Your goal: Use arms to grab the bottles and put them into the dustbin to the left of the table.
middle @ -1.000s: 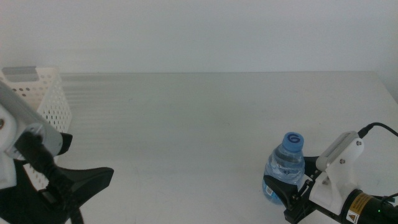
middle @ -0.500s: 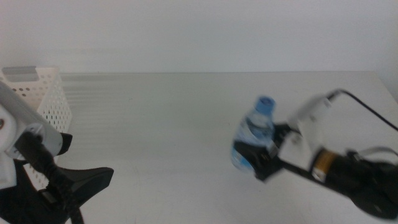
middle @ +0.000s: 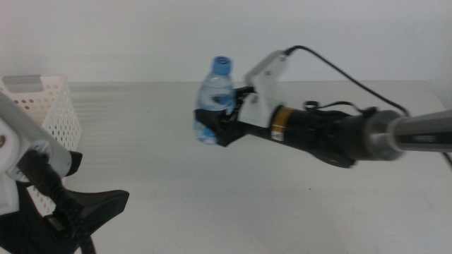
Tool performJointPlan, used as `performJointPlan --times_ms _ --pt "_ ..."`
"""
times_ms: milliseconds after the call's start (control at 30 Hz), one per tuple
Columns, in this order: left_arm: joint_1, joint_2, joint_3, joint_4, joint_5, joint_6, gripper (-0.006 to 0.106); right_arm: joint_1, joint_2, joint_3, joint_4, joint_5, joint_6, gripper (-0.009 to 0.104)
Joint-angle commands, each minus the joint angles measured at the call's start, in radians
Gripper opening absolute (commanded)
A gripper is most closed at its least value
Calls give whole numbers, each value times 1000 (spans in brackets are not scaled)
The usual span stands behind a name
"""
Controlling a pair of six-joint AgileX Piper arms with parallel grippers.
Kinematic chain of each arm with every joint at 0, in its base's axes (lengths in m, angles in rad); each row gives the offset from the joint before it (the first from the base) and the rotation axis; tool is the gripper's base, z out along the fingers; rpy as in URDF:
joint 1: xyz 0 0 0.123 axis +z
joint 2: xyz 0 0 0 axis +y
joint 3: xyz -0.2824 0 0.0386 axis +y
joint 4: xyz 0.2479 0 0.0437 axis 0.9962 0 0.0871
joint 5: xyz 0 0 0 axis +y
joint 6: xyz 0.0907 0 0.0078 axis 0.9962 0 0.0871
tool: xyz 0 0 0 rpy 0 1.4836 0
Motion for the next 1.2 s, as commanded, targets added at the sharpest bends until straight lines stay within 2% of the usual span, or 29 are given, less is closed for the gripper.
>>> performJointPlan --times_ms 0,167,300,533,667,800,833,933,1000,1067,1167 --pt "-4 -2 -29 -12 -66 -13 76 30 -20 -113 -2 -66 19 0" --pt "-4 -2 -29 -12 -66 -13 76 81 60 -192 -19 -28 18 0" --pt "-4 -2 -29 -12 -66 -13 76 99 113 -230 -55 -28 10 0" --pt "-4 -2 -29 -12 -66 -13 76 127 150 -234 -50 -5 -48 1" --pt "-4 -2 -29 -12 -66 -13 76 129 152 -234 -44 -3 -80 7" --pt "-4 -2 -29 -12 -66 -13 76 129 152 -234 -44 -3 -76 23" --pt "-4 -2 -29 -12 -66 -13 76 129 152 -234 -41 -3 -46 45" --pt "-4 -2 -29 -12 -66 -13 76 129 151 -230 -30 -7 1 69" --pt "-4 -2 -29 -12 -66 -13 76 129 142 -213 -16 -23 13 82" --pt "-4 -2 -29 -12 -66 -13 76 129 121 -185 5 -40 6 90" --pt "-4 -2 -29 -12 -66 -13 76 129 79 -120 22 -68 -12 91"
